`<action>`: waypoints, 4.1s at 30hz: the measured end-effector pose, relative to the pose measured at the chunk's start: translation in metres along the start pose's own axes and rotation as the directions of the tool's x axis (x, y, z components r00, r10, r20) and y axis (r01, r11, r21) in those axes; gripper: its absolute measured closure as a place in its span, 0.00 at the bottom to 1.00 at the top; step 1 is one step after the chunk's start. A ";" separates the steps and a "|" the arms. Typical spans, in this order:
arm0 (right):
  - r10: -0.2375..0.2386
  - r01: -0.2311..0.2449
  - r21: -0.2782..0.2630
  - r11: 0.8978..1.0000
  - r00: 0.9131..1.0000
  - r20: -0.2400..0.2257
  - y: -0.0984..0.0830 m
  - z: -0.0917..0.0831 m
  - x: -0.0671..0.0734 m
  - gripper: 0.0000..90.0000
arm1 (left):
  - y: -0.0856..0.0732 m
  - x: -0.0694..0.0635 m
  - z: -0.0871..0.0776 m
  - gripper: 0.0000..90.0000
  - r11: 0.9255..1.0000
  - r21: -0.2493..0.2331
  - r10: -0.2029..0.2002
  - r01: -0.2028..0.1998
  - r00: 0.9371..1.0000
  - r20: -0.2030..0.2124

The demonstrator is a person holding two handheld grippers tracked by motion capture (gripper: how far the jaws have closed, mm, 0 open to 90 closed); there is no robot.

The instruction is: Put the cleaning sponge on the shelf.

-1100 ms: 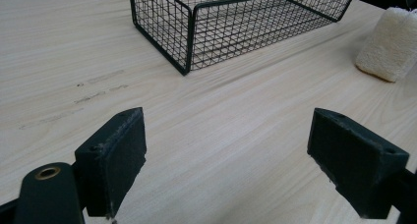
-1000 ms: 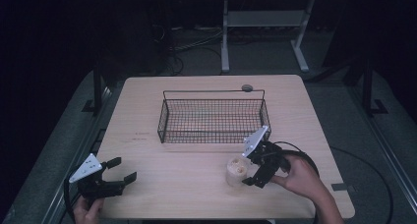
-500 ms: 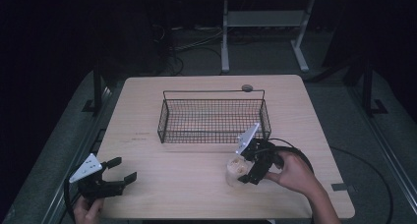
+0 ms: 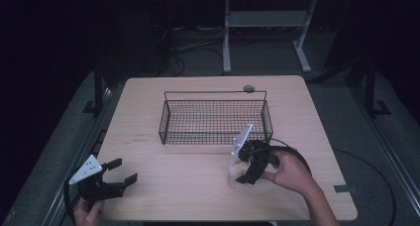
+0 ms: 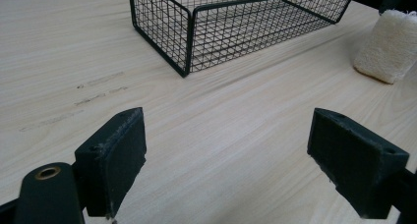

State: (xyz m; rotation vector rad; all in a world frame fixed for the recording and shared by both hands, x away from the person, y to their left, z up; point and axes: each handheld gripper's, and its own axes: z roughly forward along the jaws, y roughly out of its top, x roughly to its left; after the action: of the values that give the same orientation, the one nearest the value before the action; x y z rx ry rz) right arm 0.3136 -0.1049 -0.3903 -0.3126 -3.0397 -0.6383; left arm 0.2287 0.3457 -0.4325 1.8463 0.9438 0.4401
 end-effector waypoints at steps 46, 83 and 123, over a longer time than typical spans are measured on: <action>0.016 -0.018 -0.047 0.999 0.999 -0.029 0.011 -0.044 -0.023 0.32 | 0.001 -0.001 -0.001 0.16 1.000 -0.001 0.008 -0.008 1.000 -0.001; 0.009 -0.009 -0.022 1.000 1.000 -0.010 0.043 -0.080 -0.050 0.32 | 0.001 -0.001 -0.001 0.16 1.000 -0.002 0.008 -0.008 1.000 -0.003; 0.087 -0.087 -0.006 0.996 0.996 -0.013 0.068 -0.086 -0.108 0.32 | 0.002 -0.003 -0.002 0.16 1.000 -0.005 0.017 -0.017 1.000 -0.002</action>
State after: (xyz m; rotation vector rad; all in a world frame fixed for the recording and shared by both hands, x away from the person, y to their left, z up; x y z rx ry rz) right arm 0.4313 -0.0994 -0.2910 -0.4370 -2.9928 -0.6428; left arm 0.2265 0.3443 -0.4295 1.8511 0.9278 0.4543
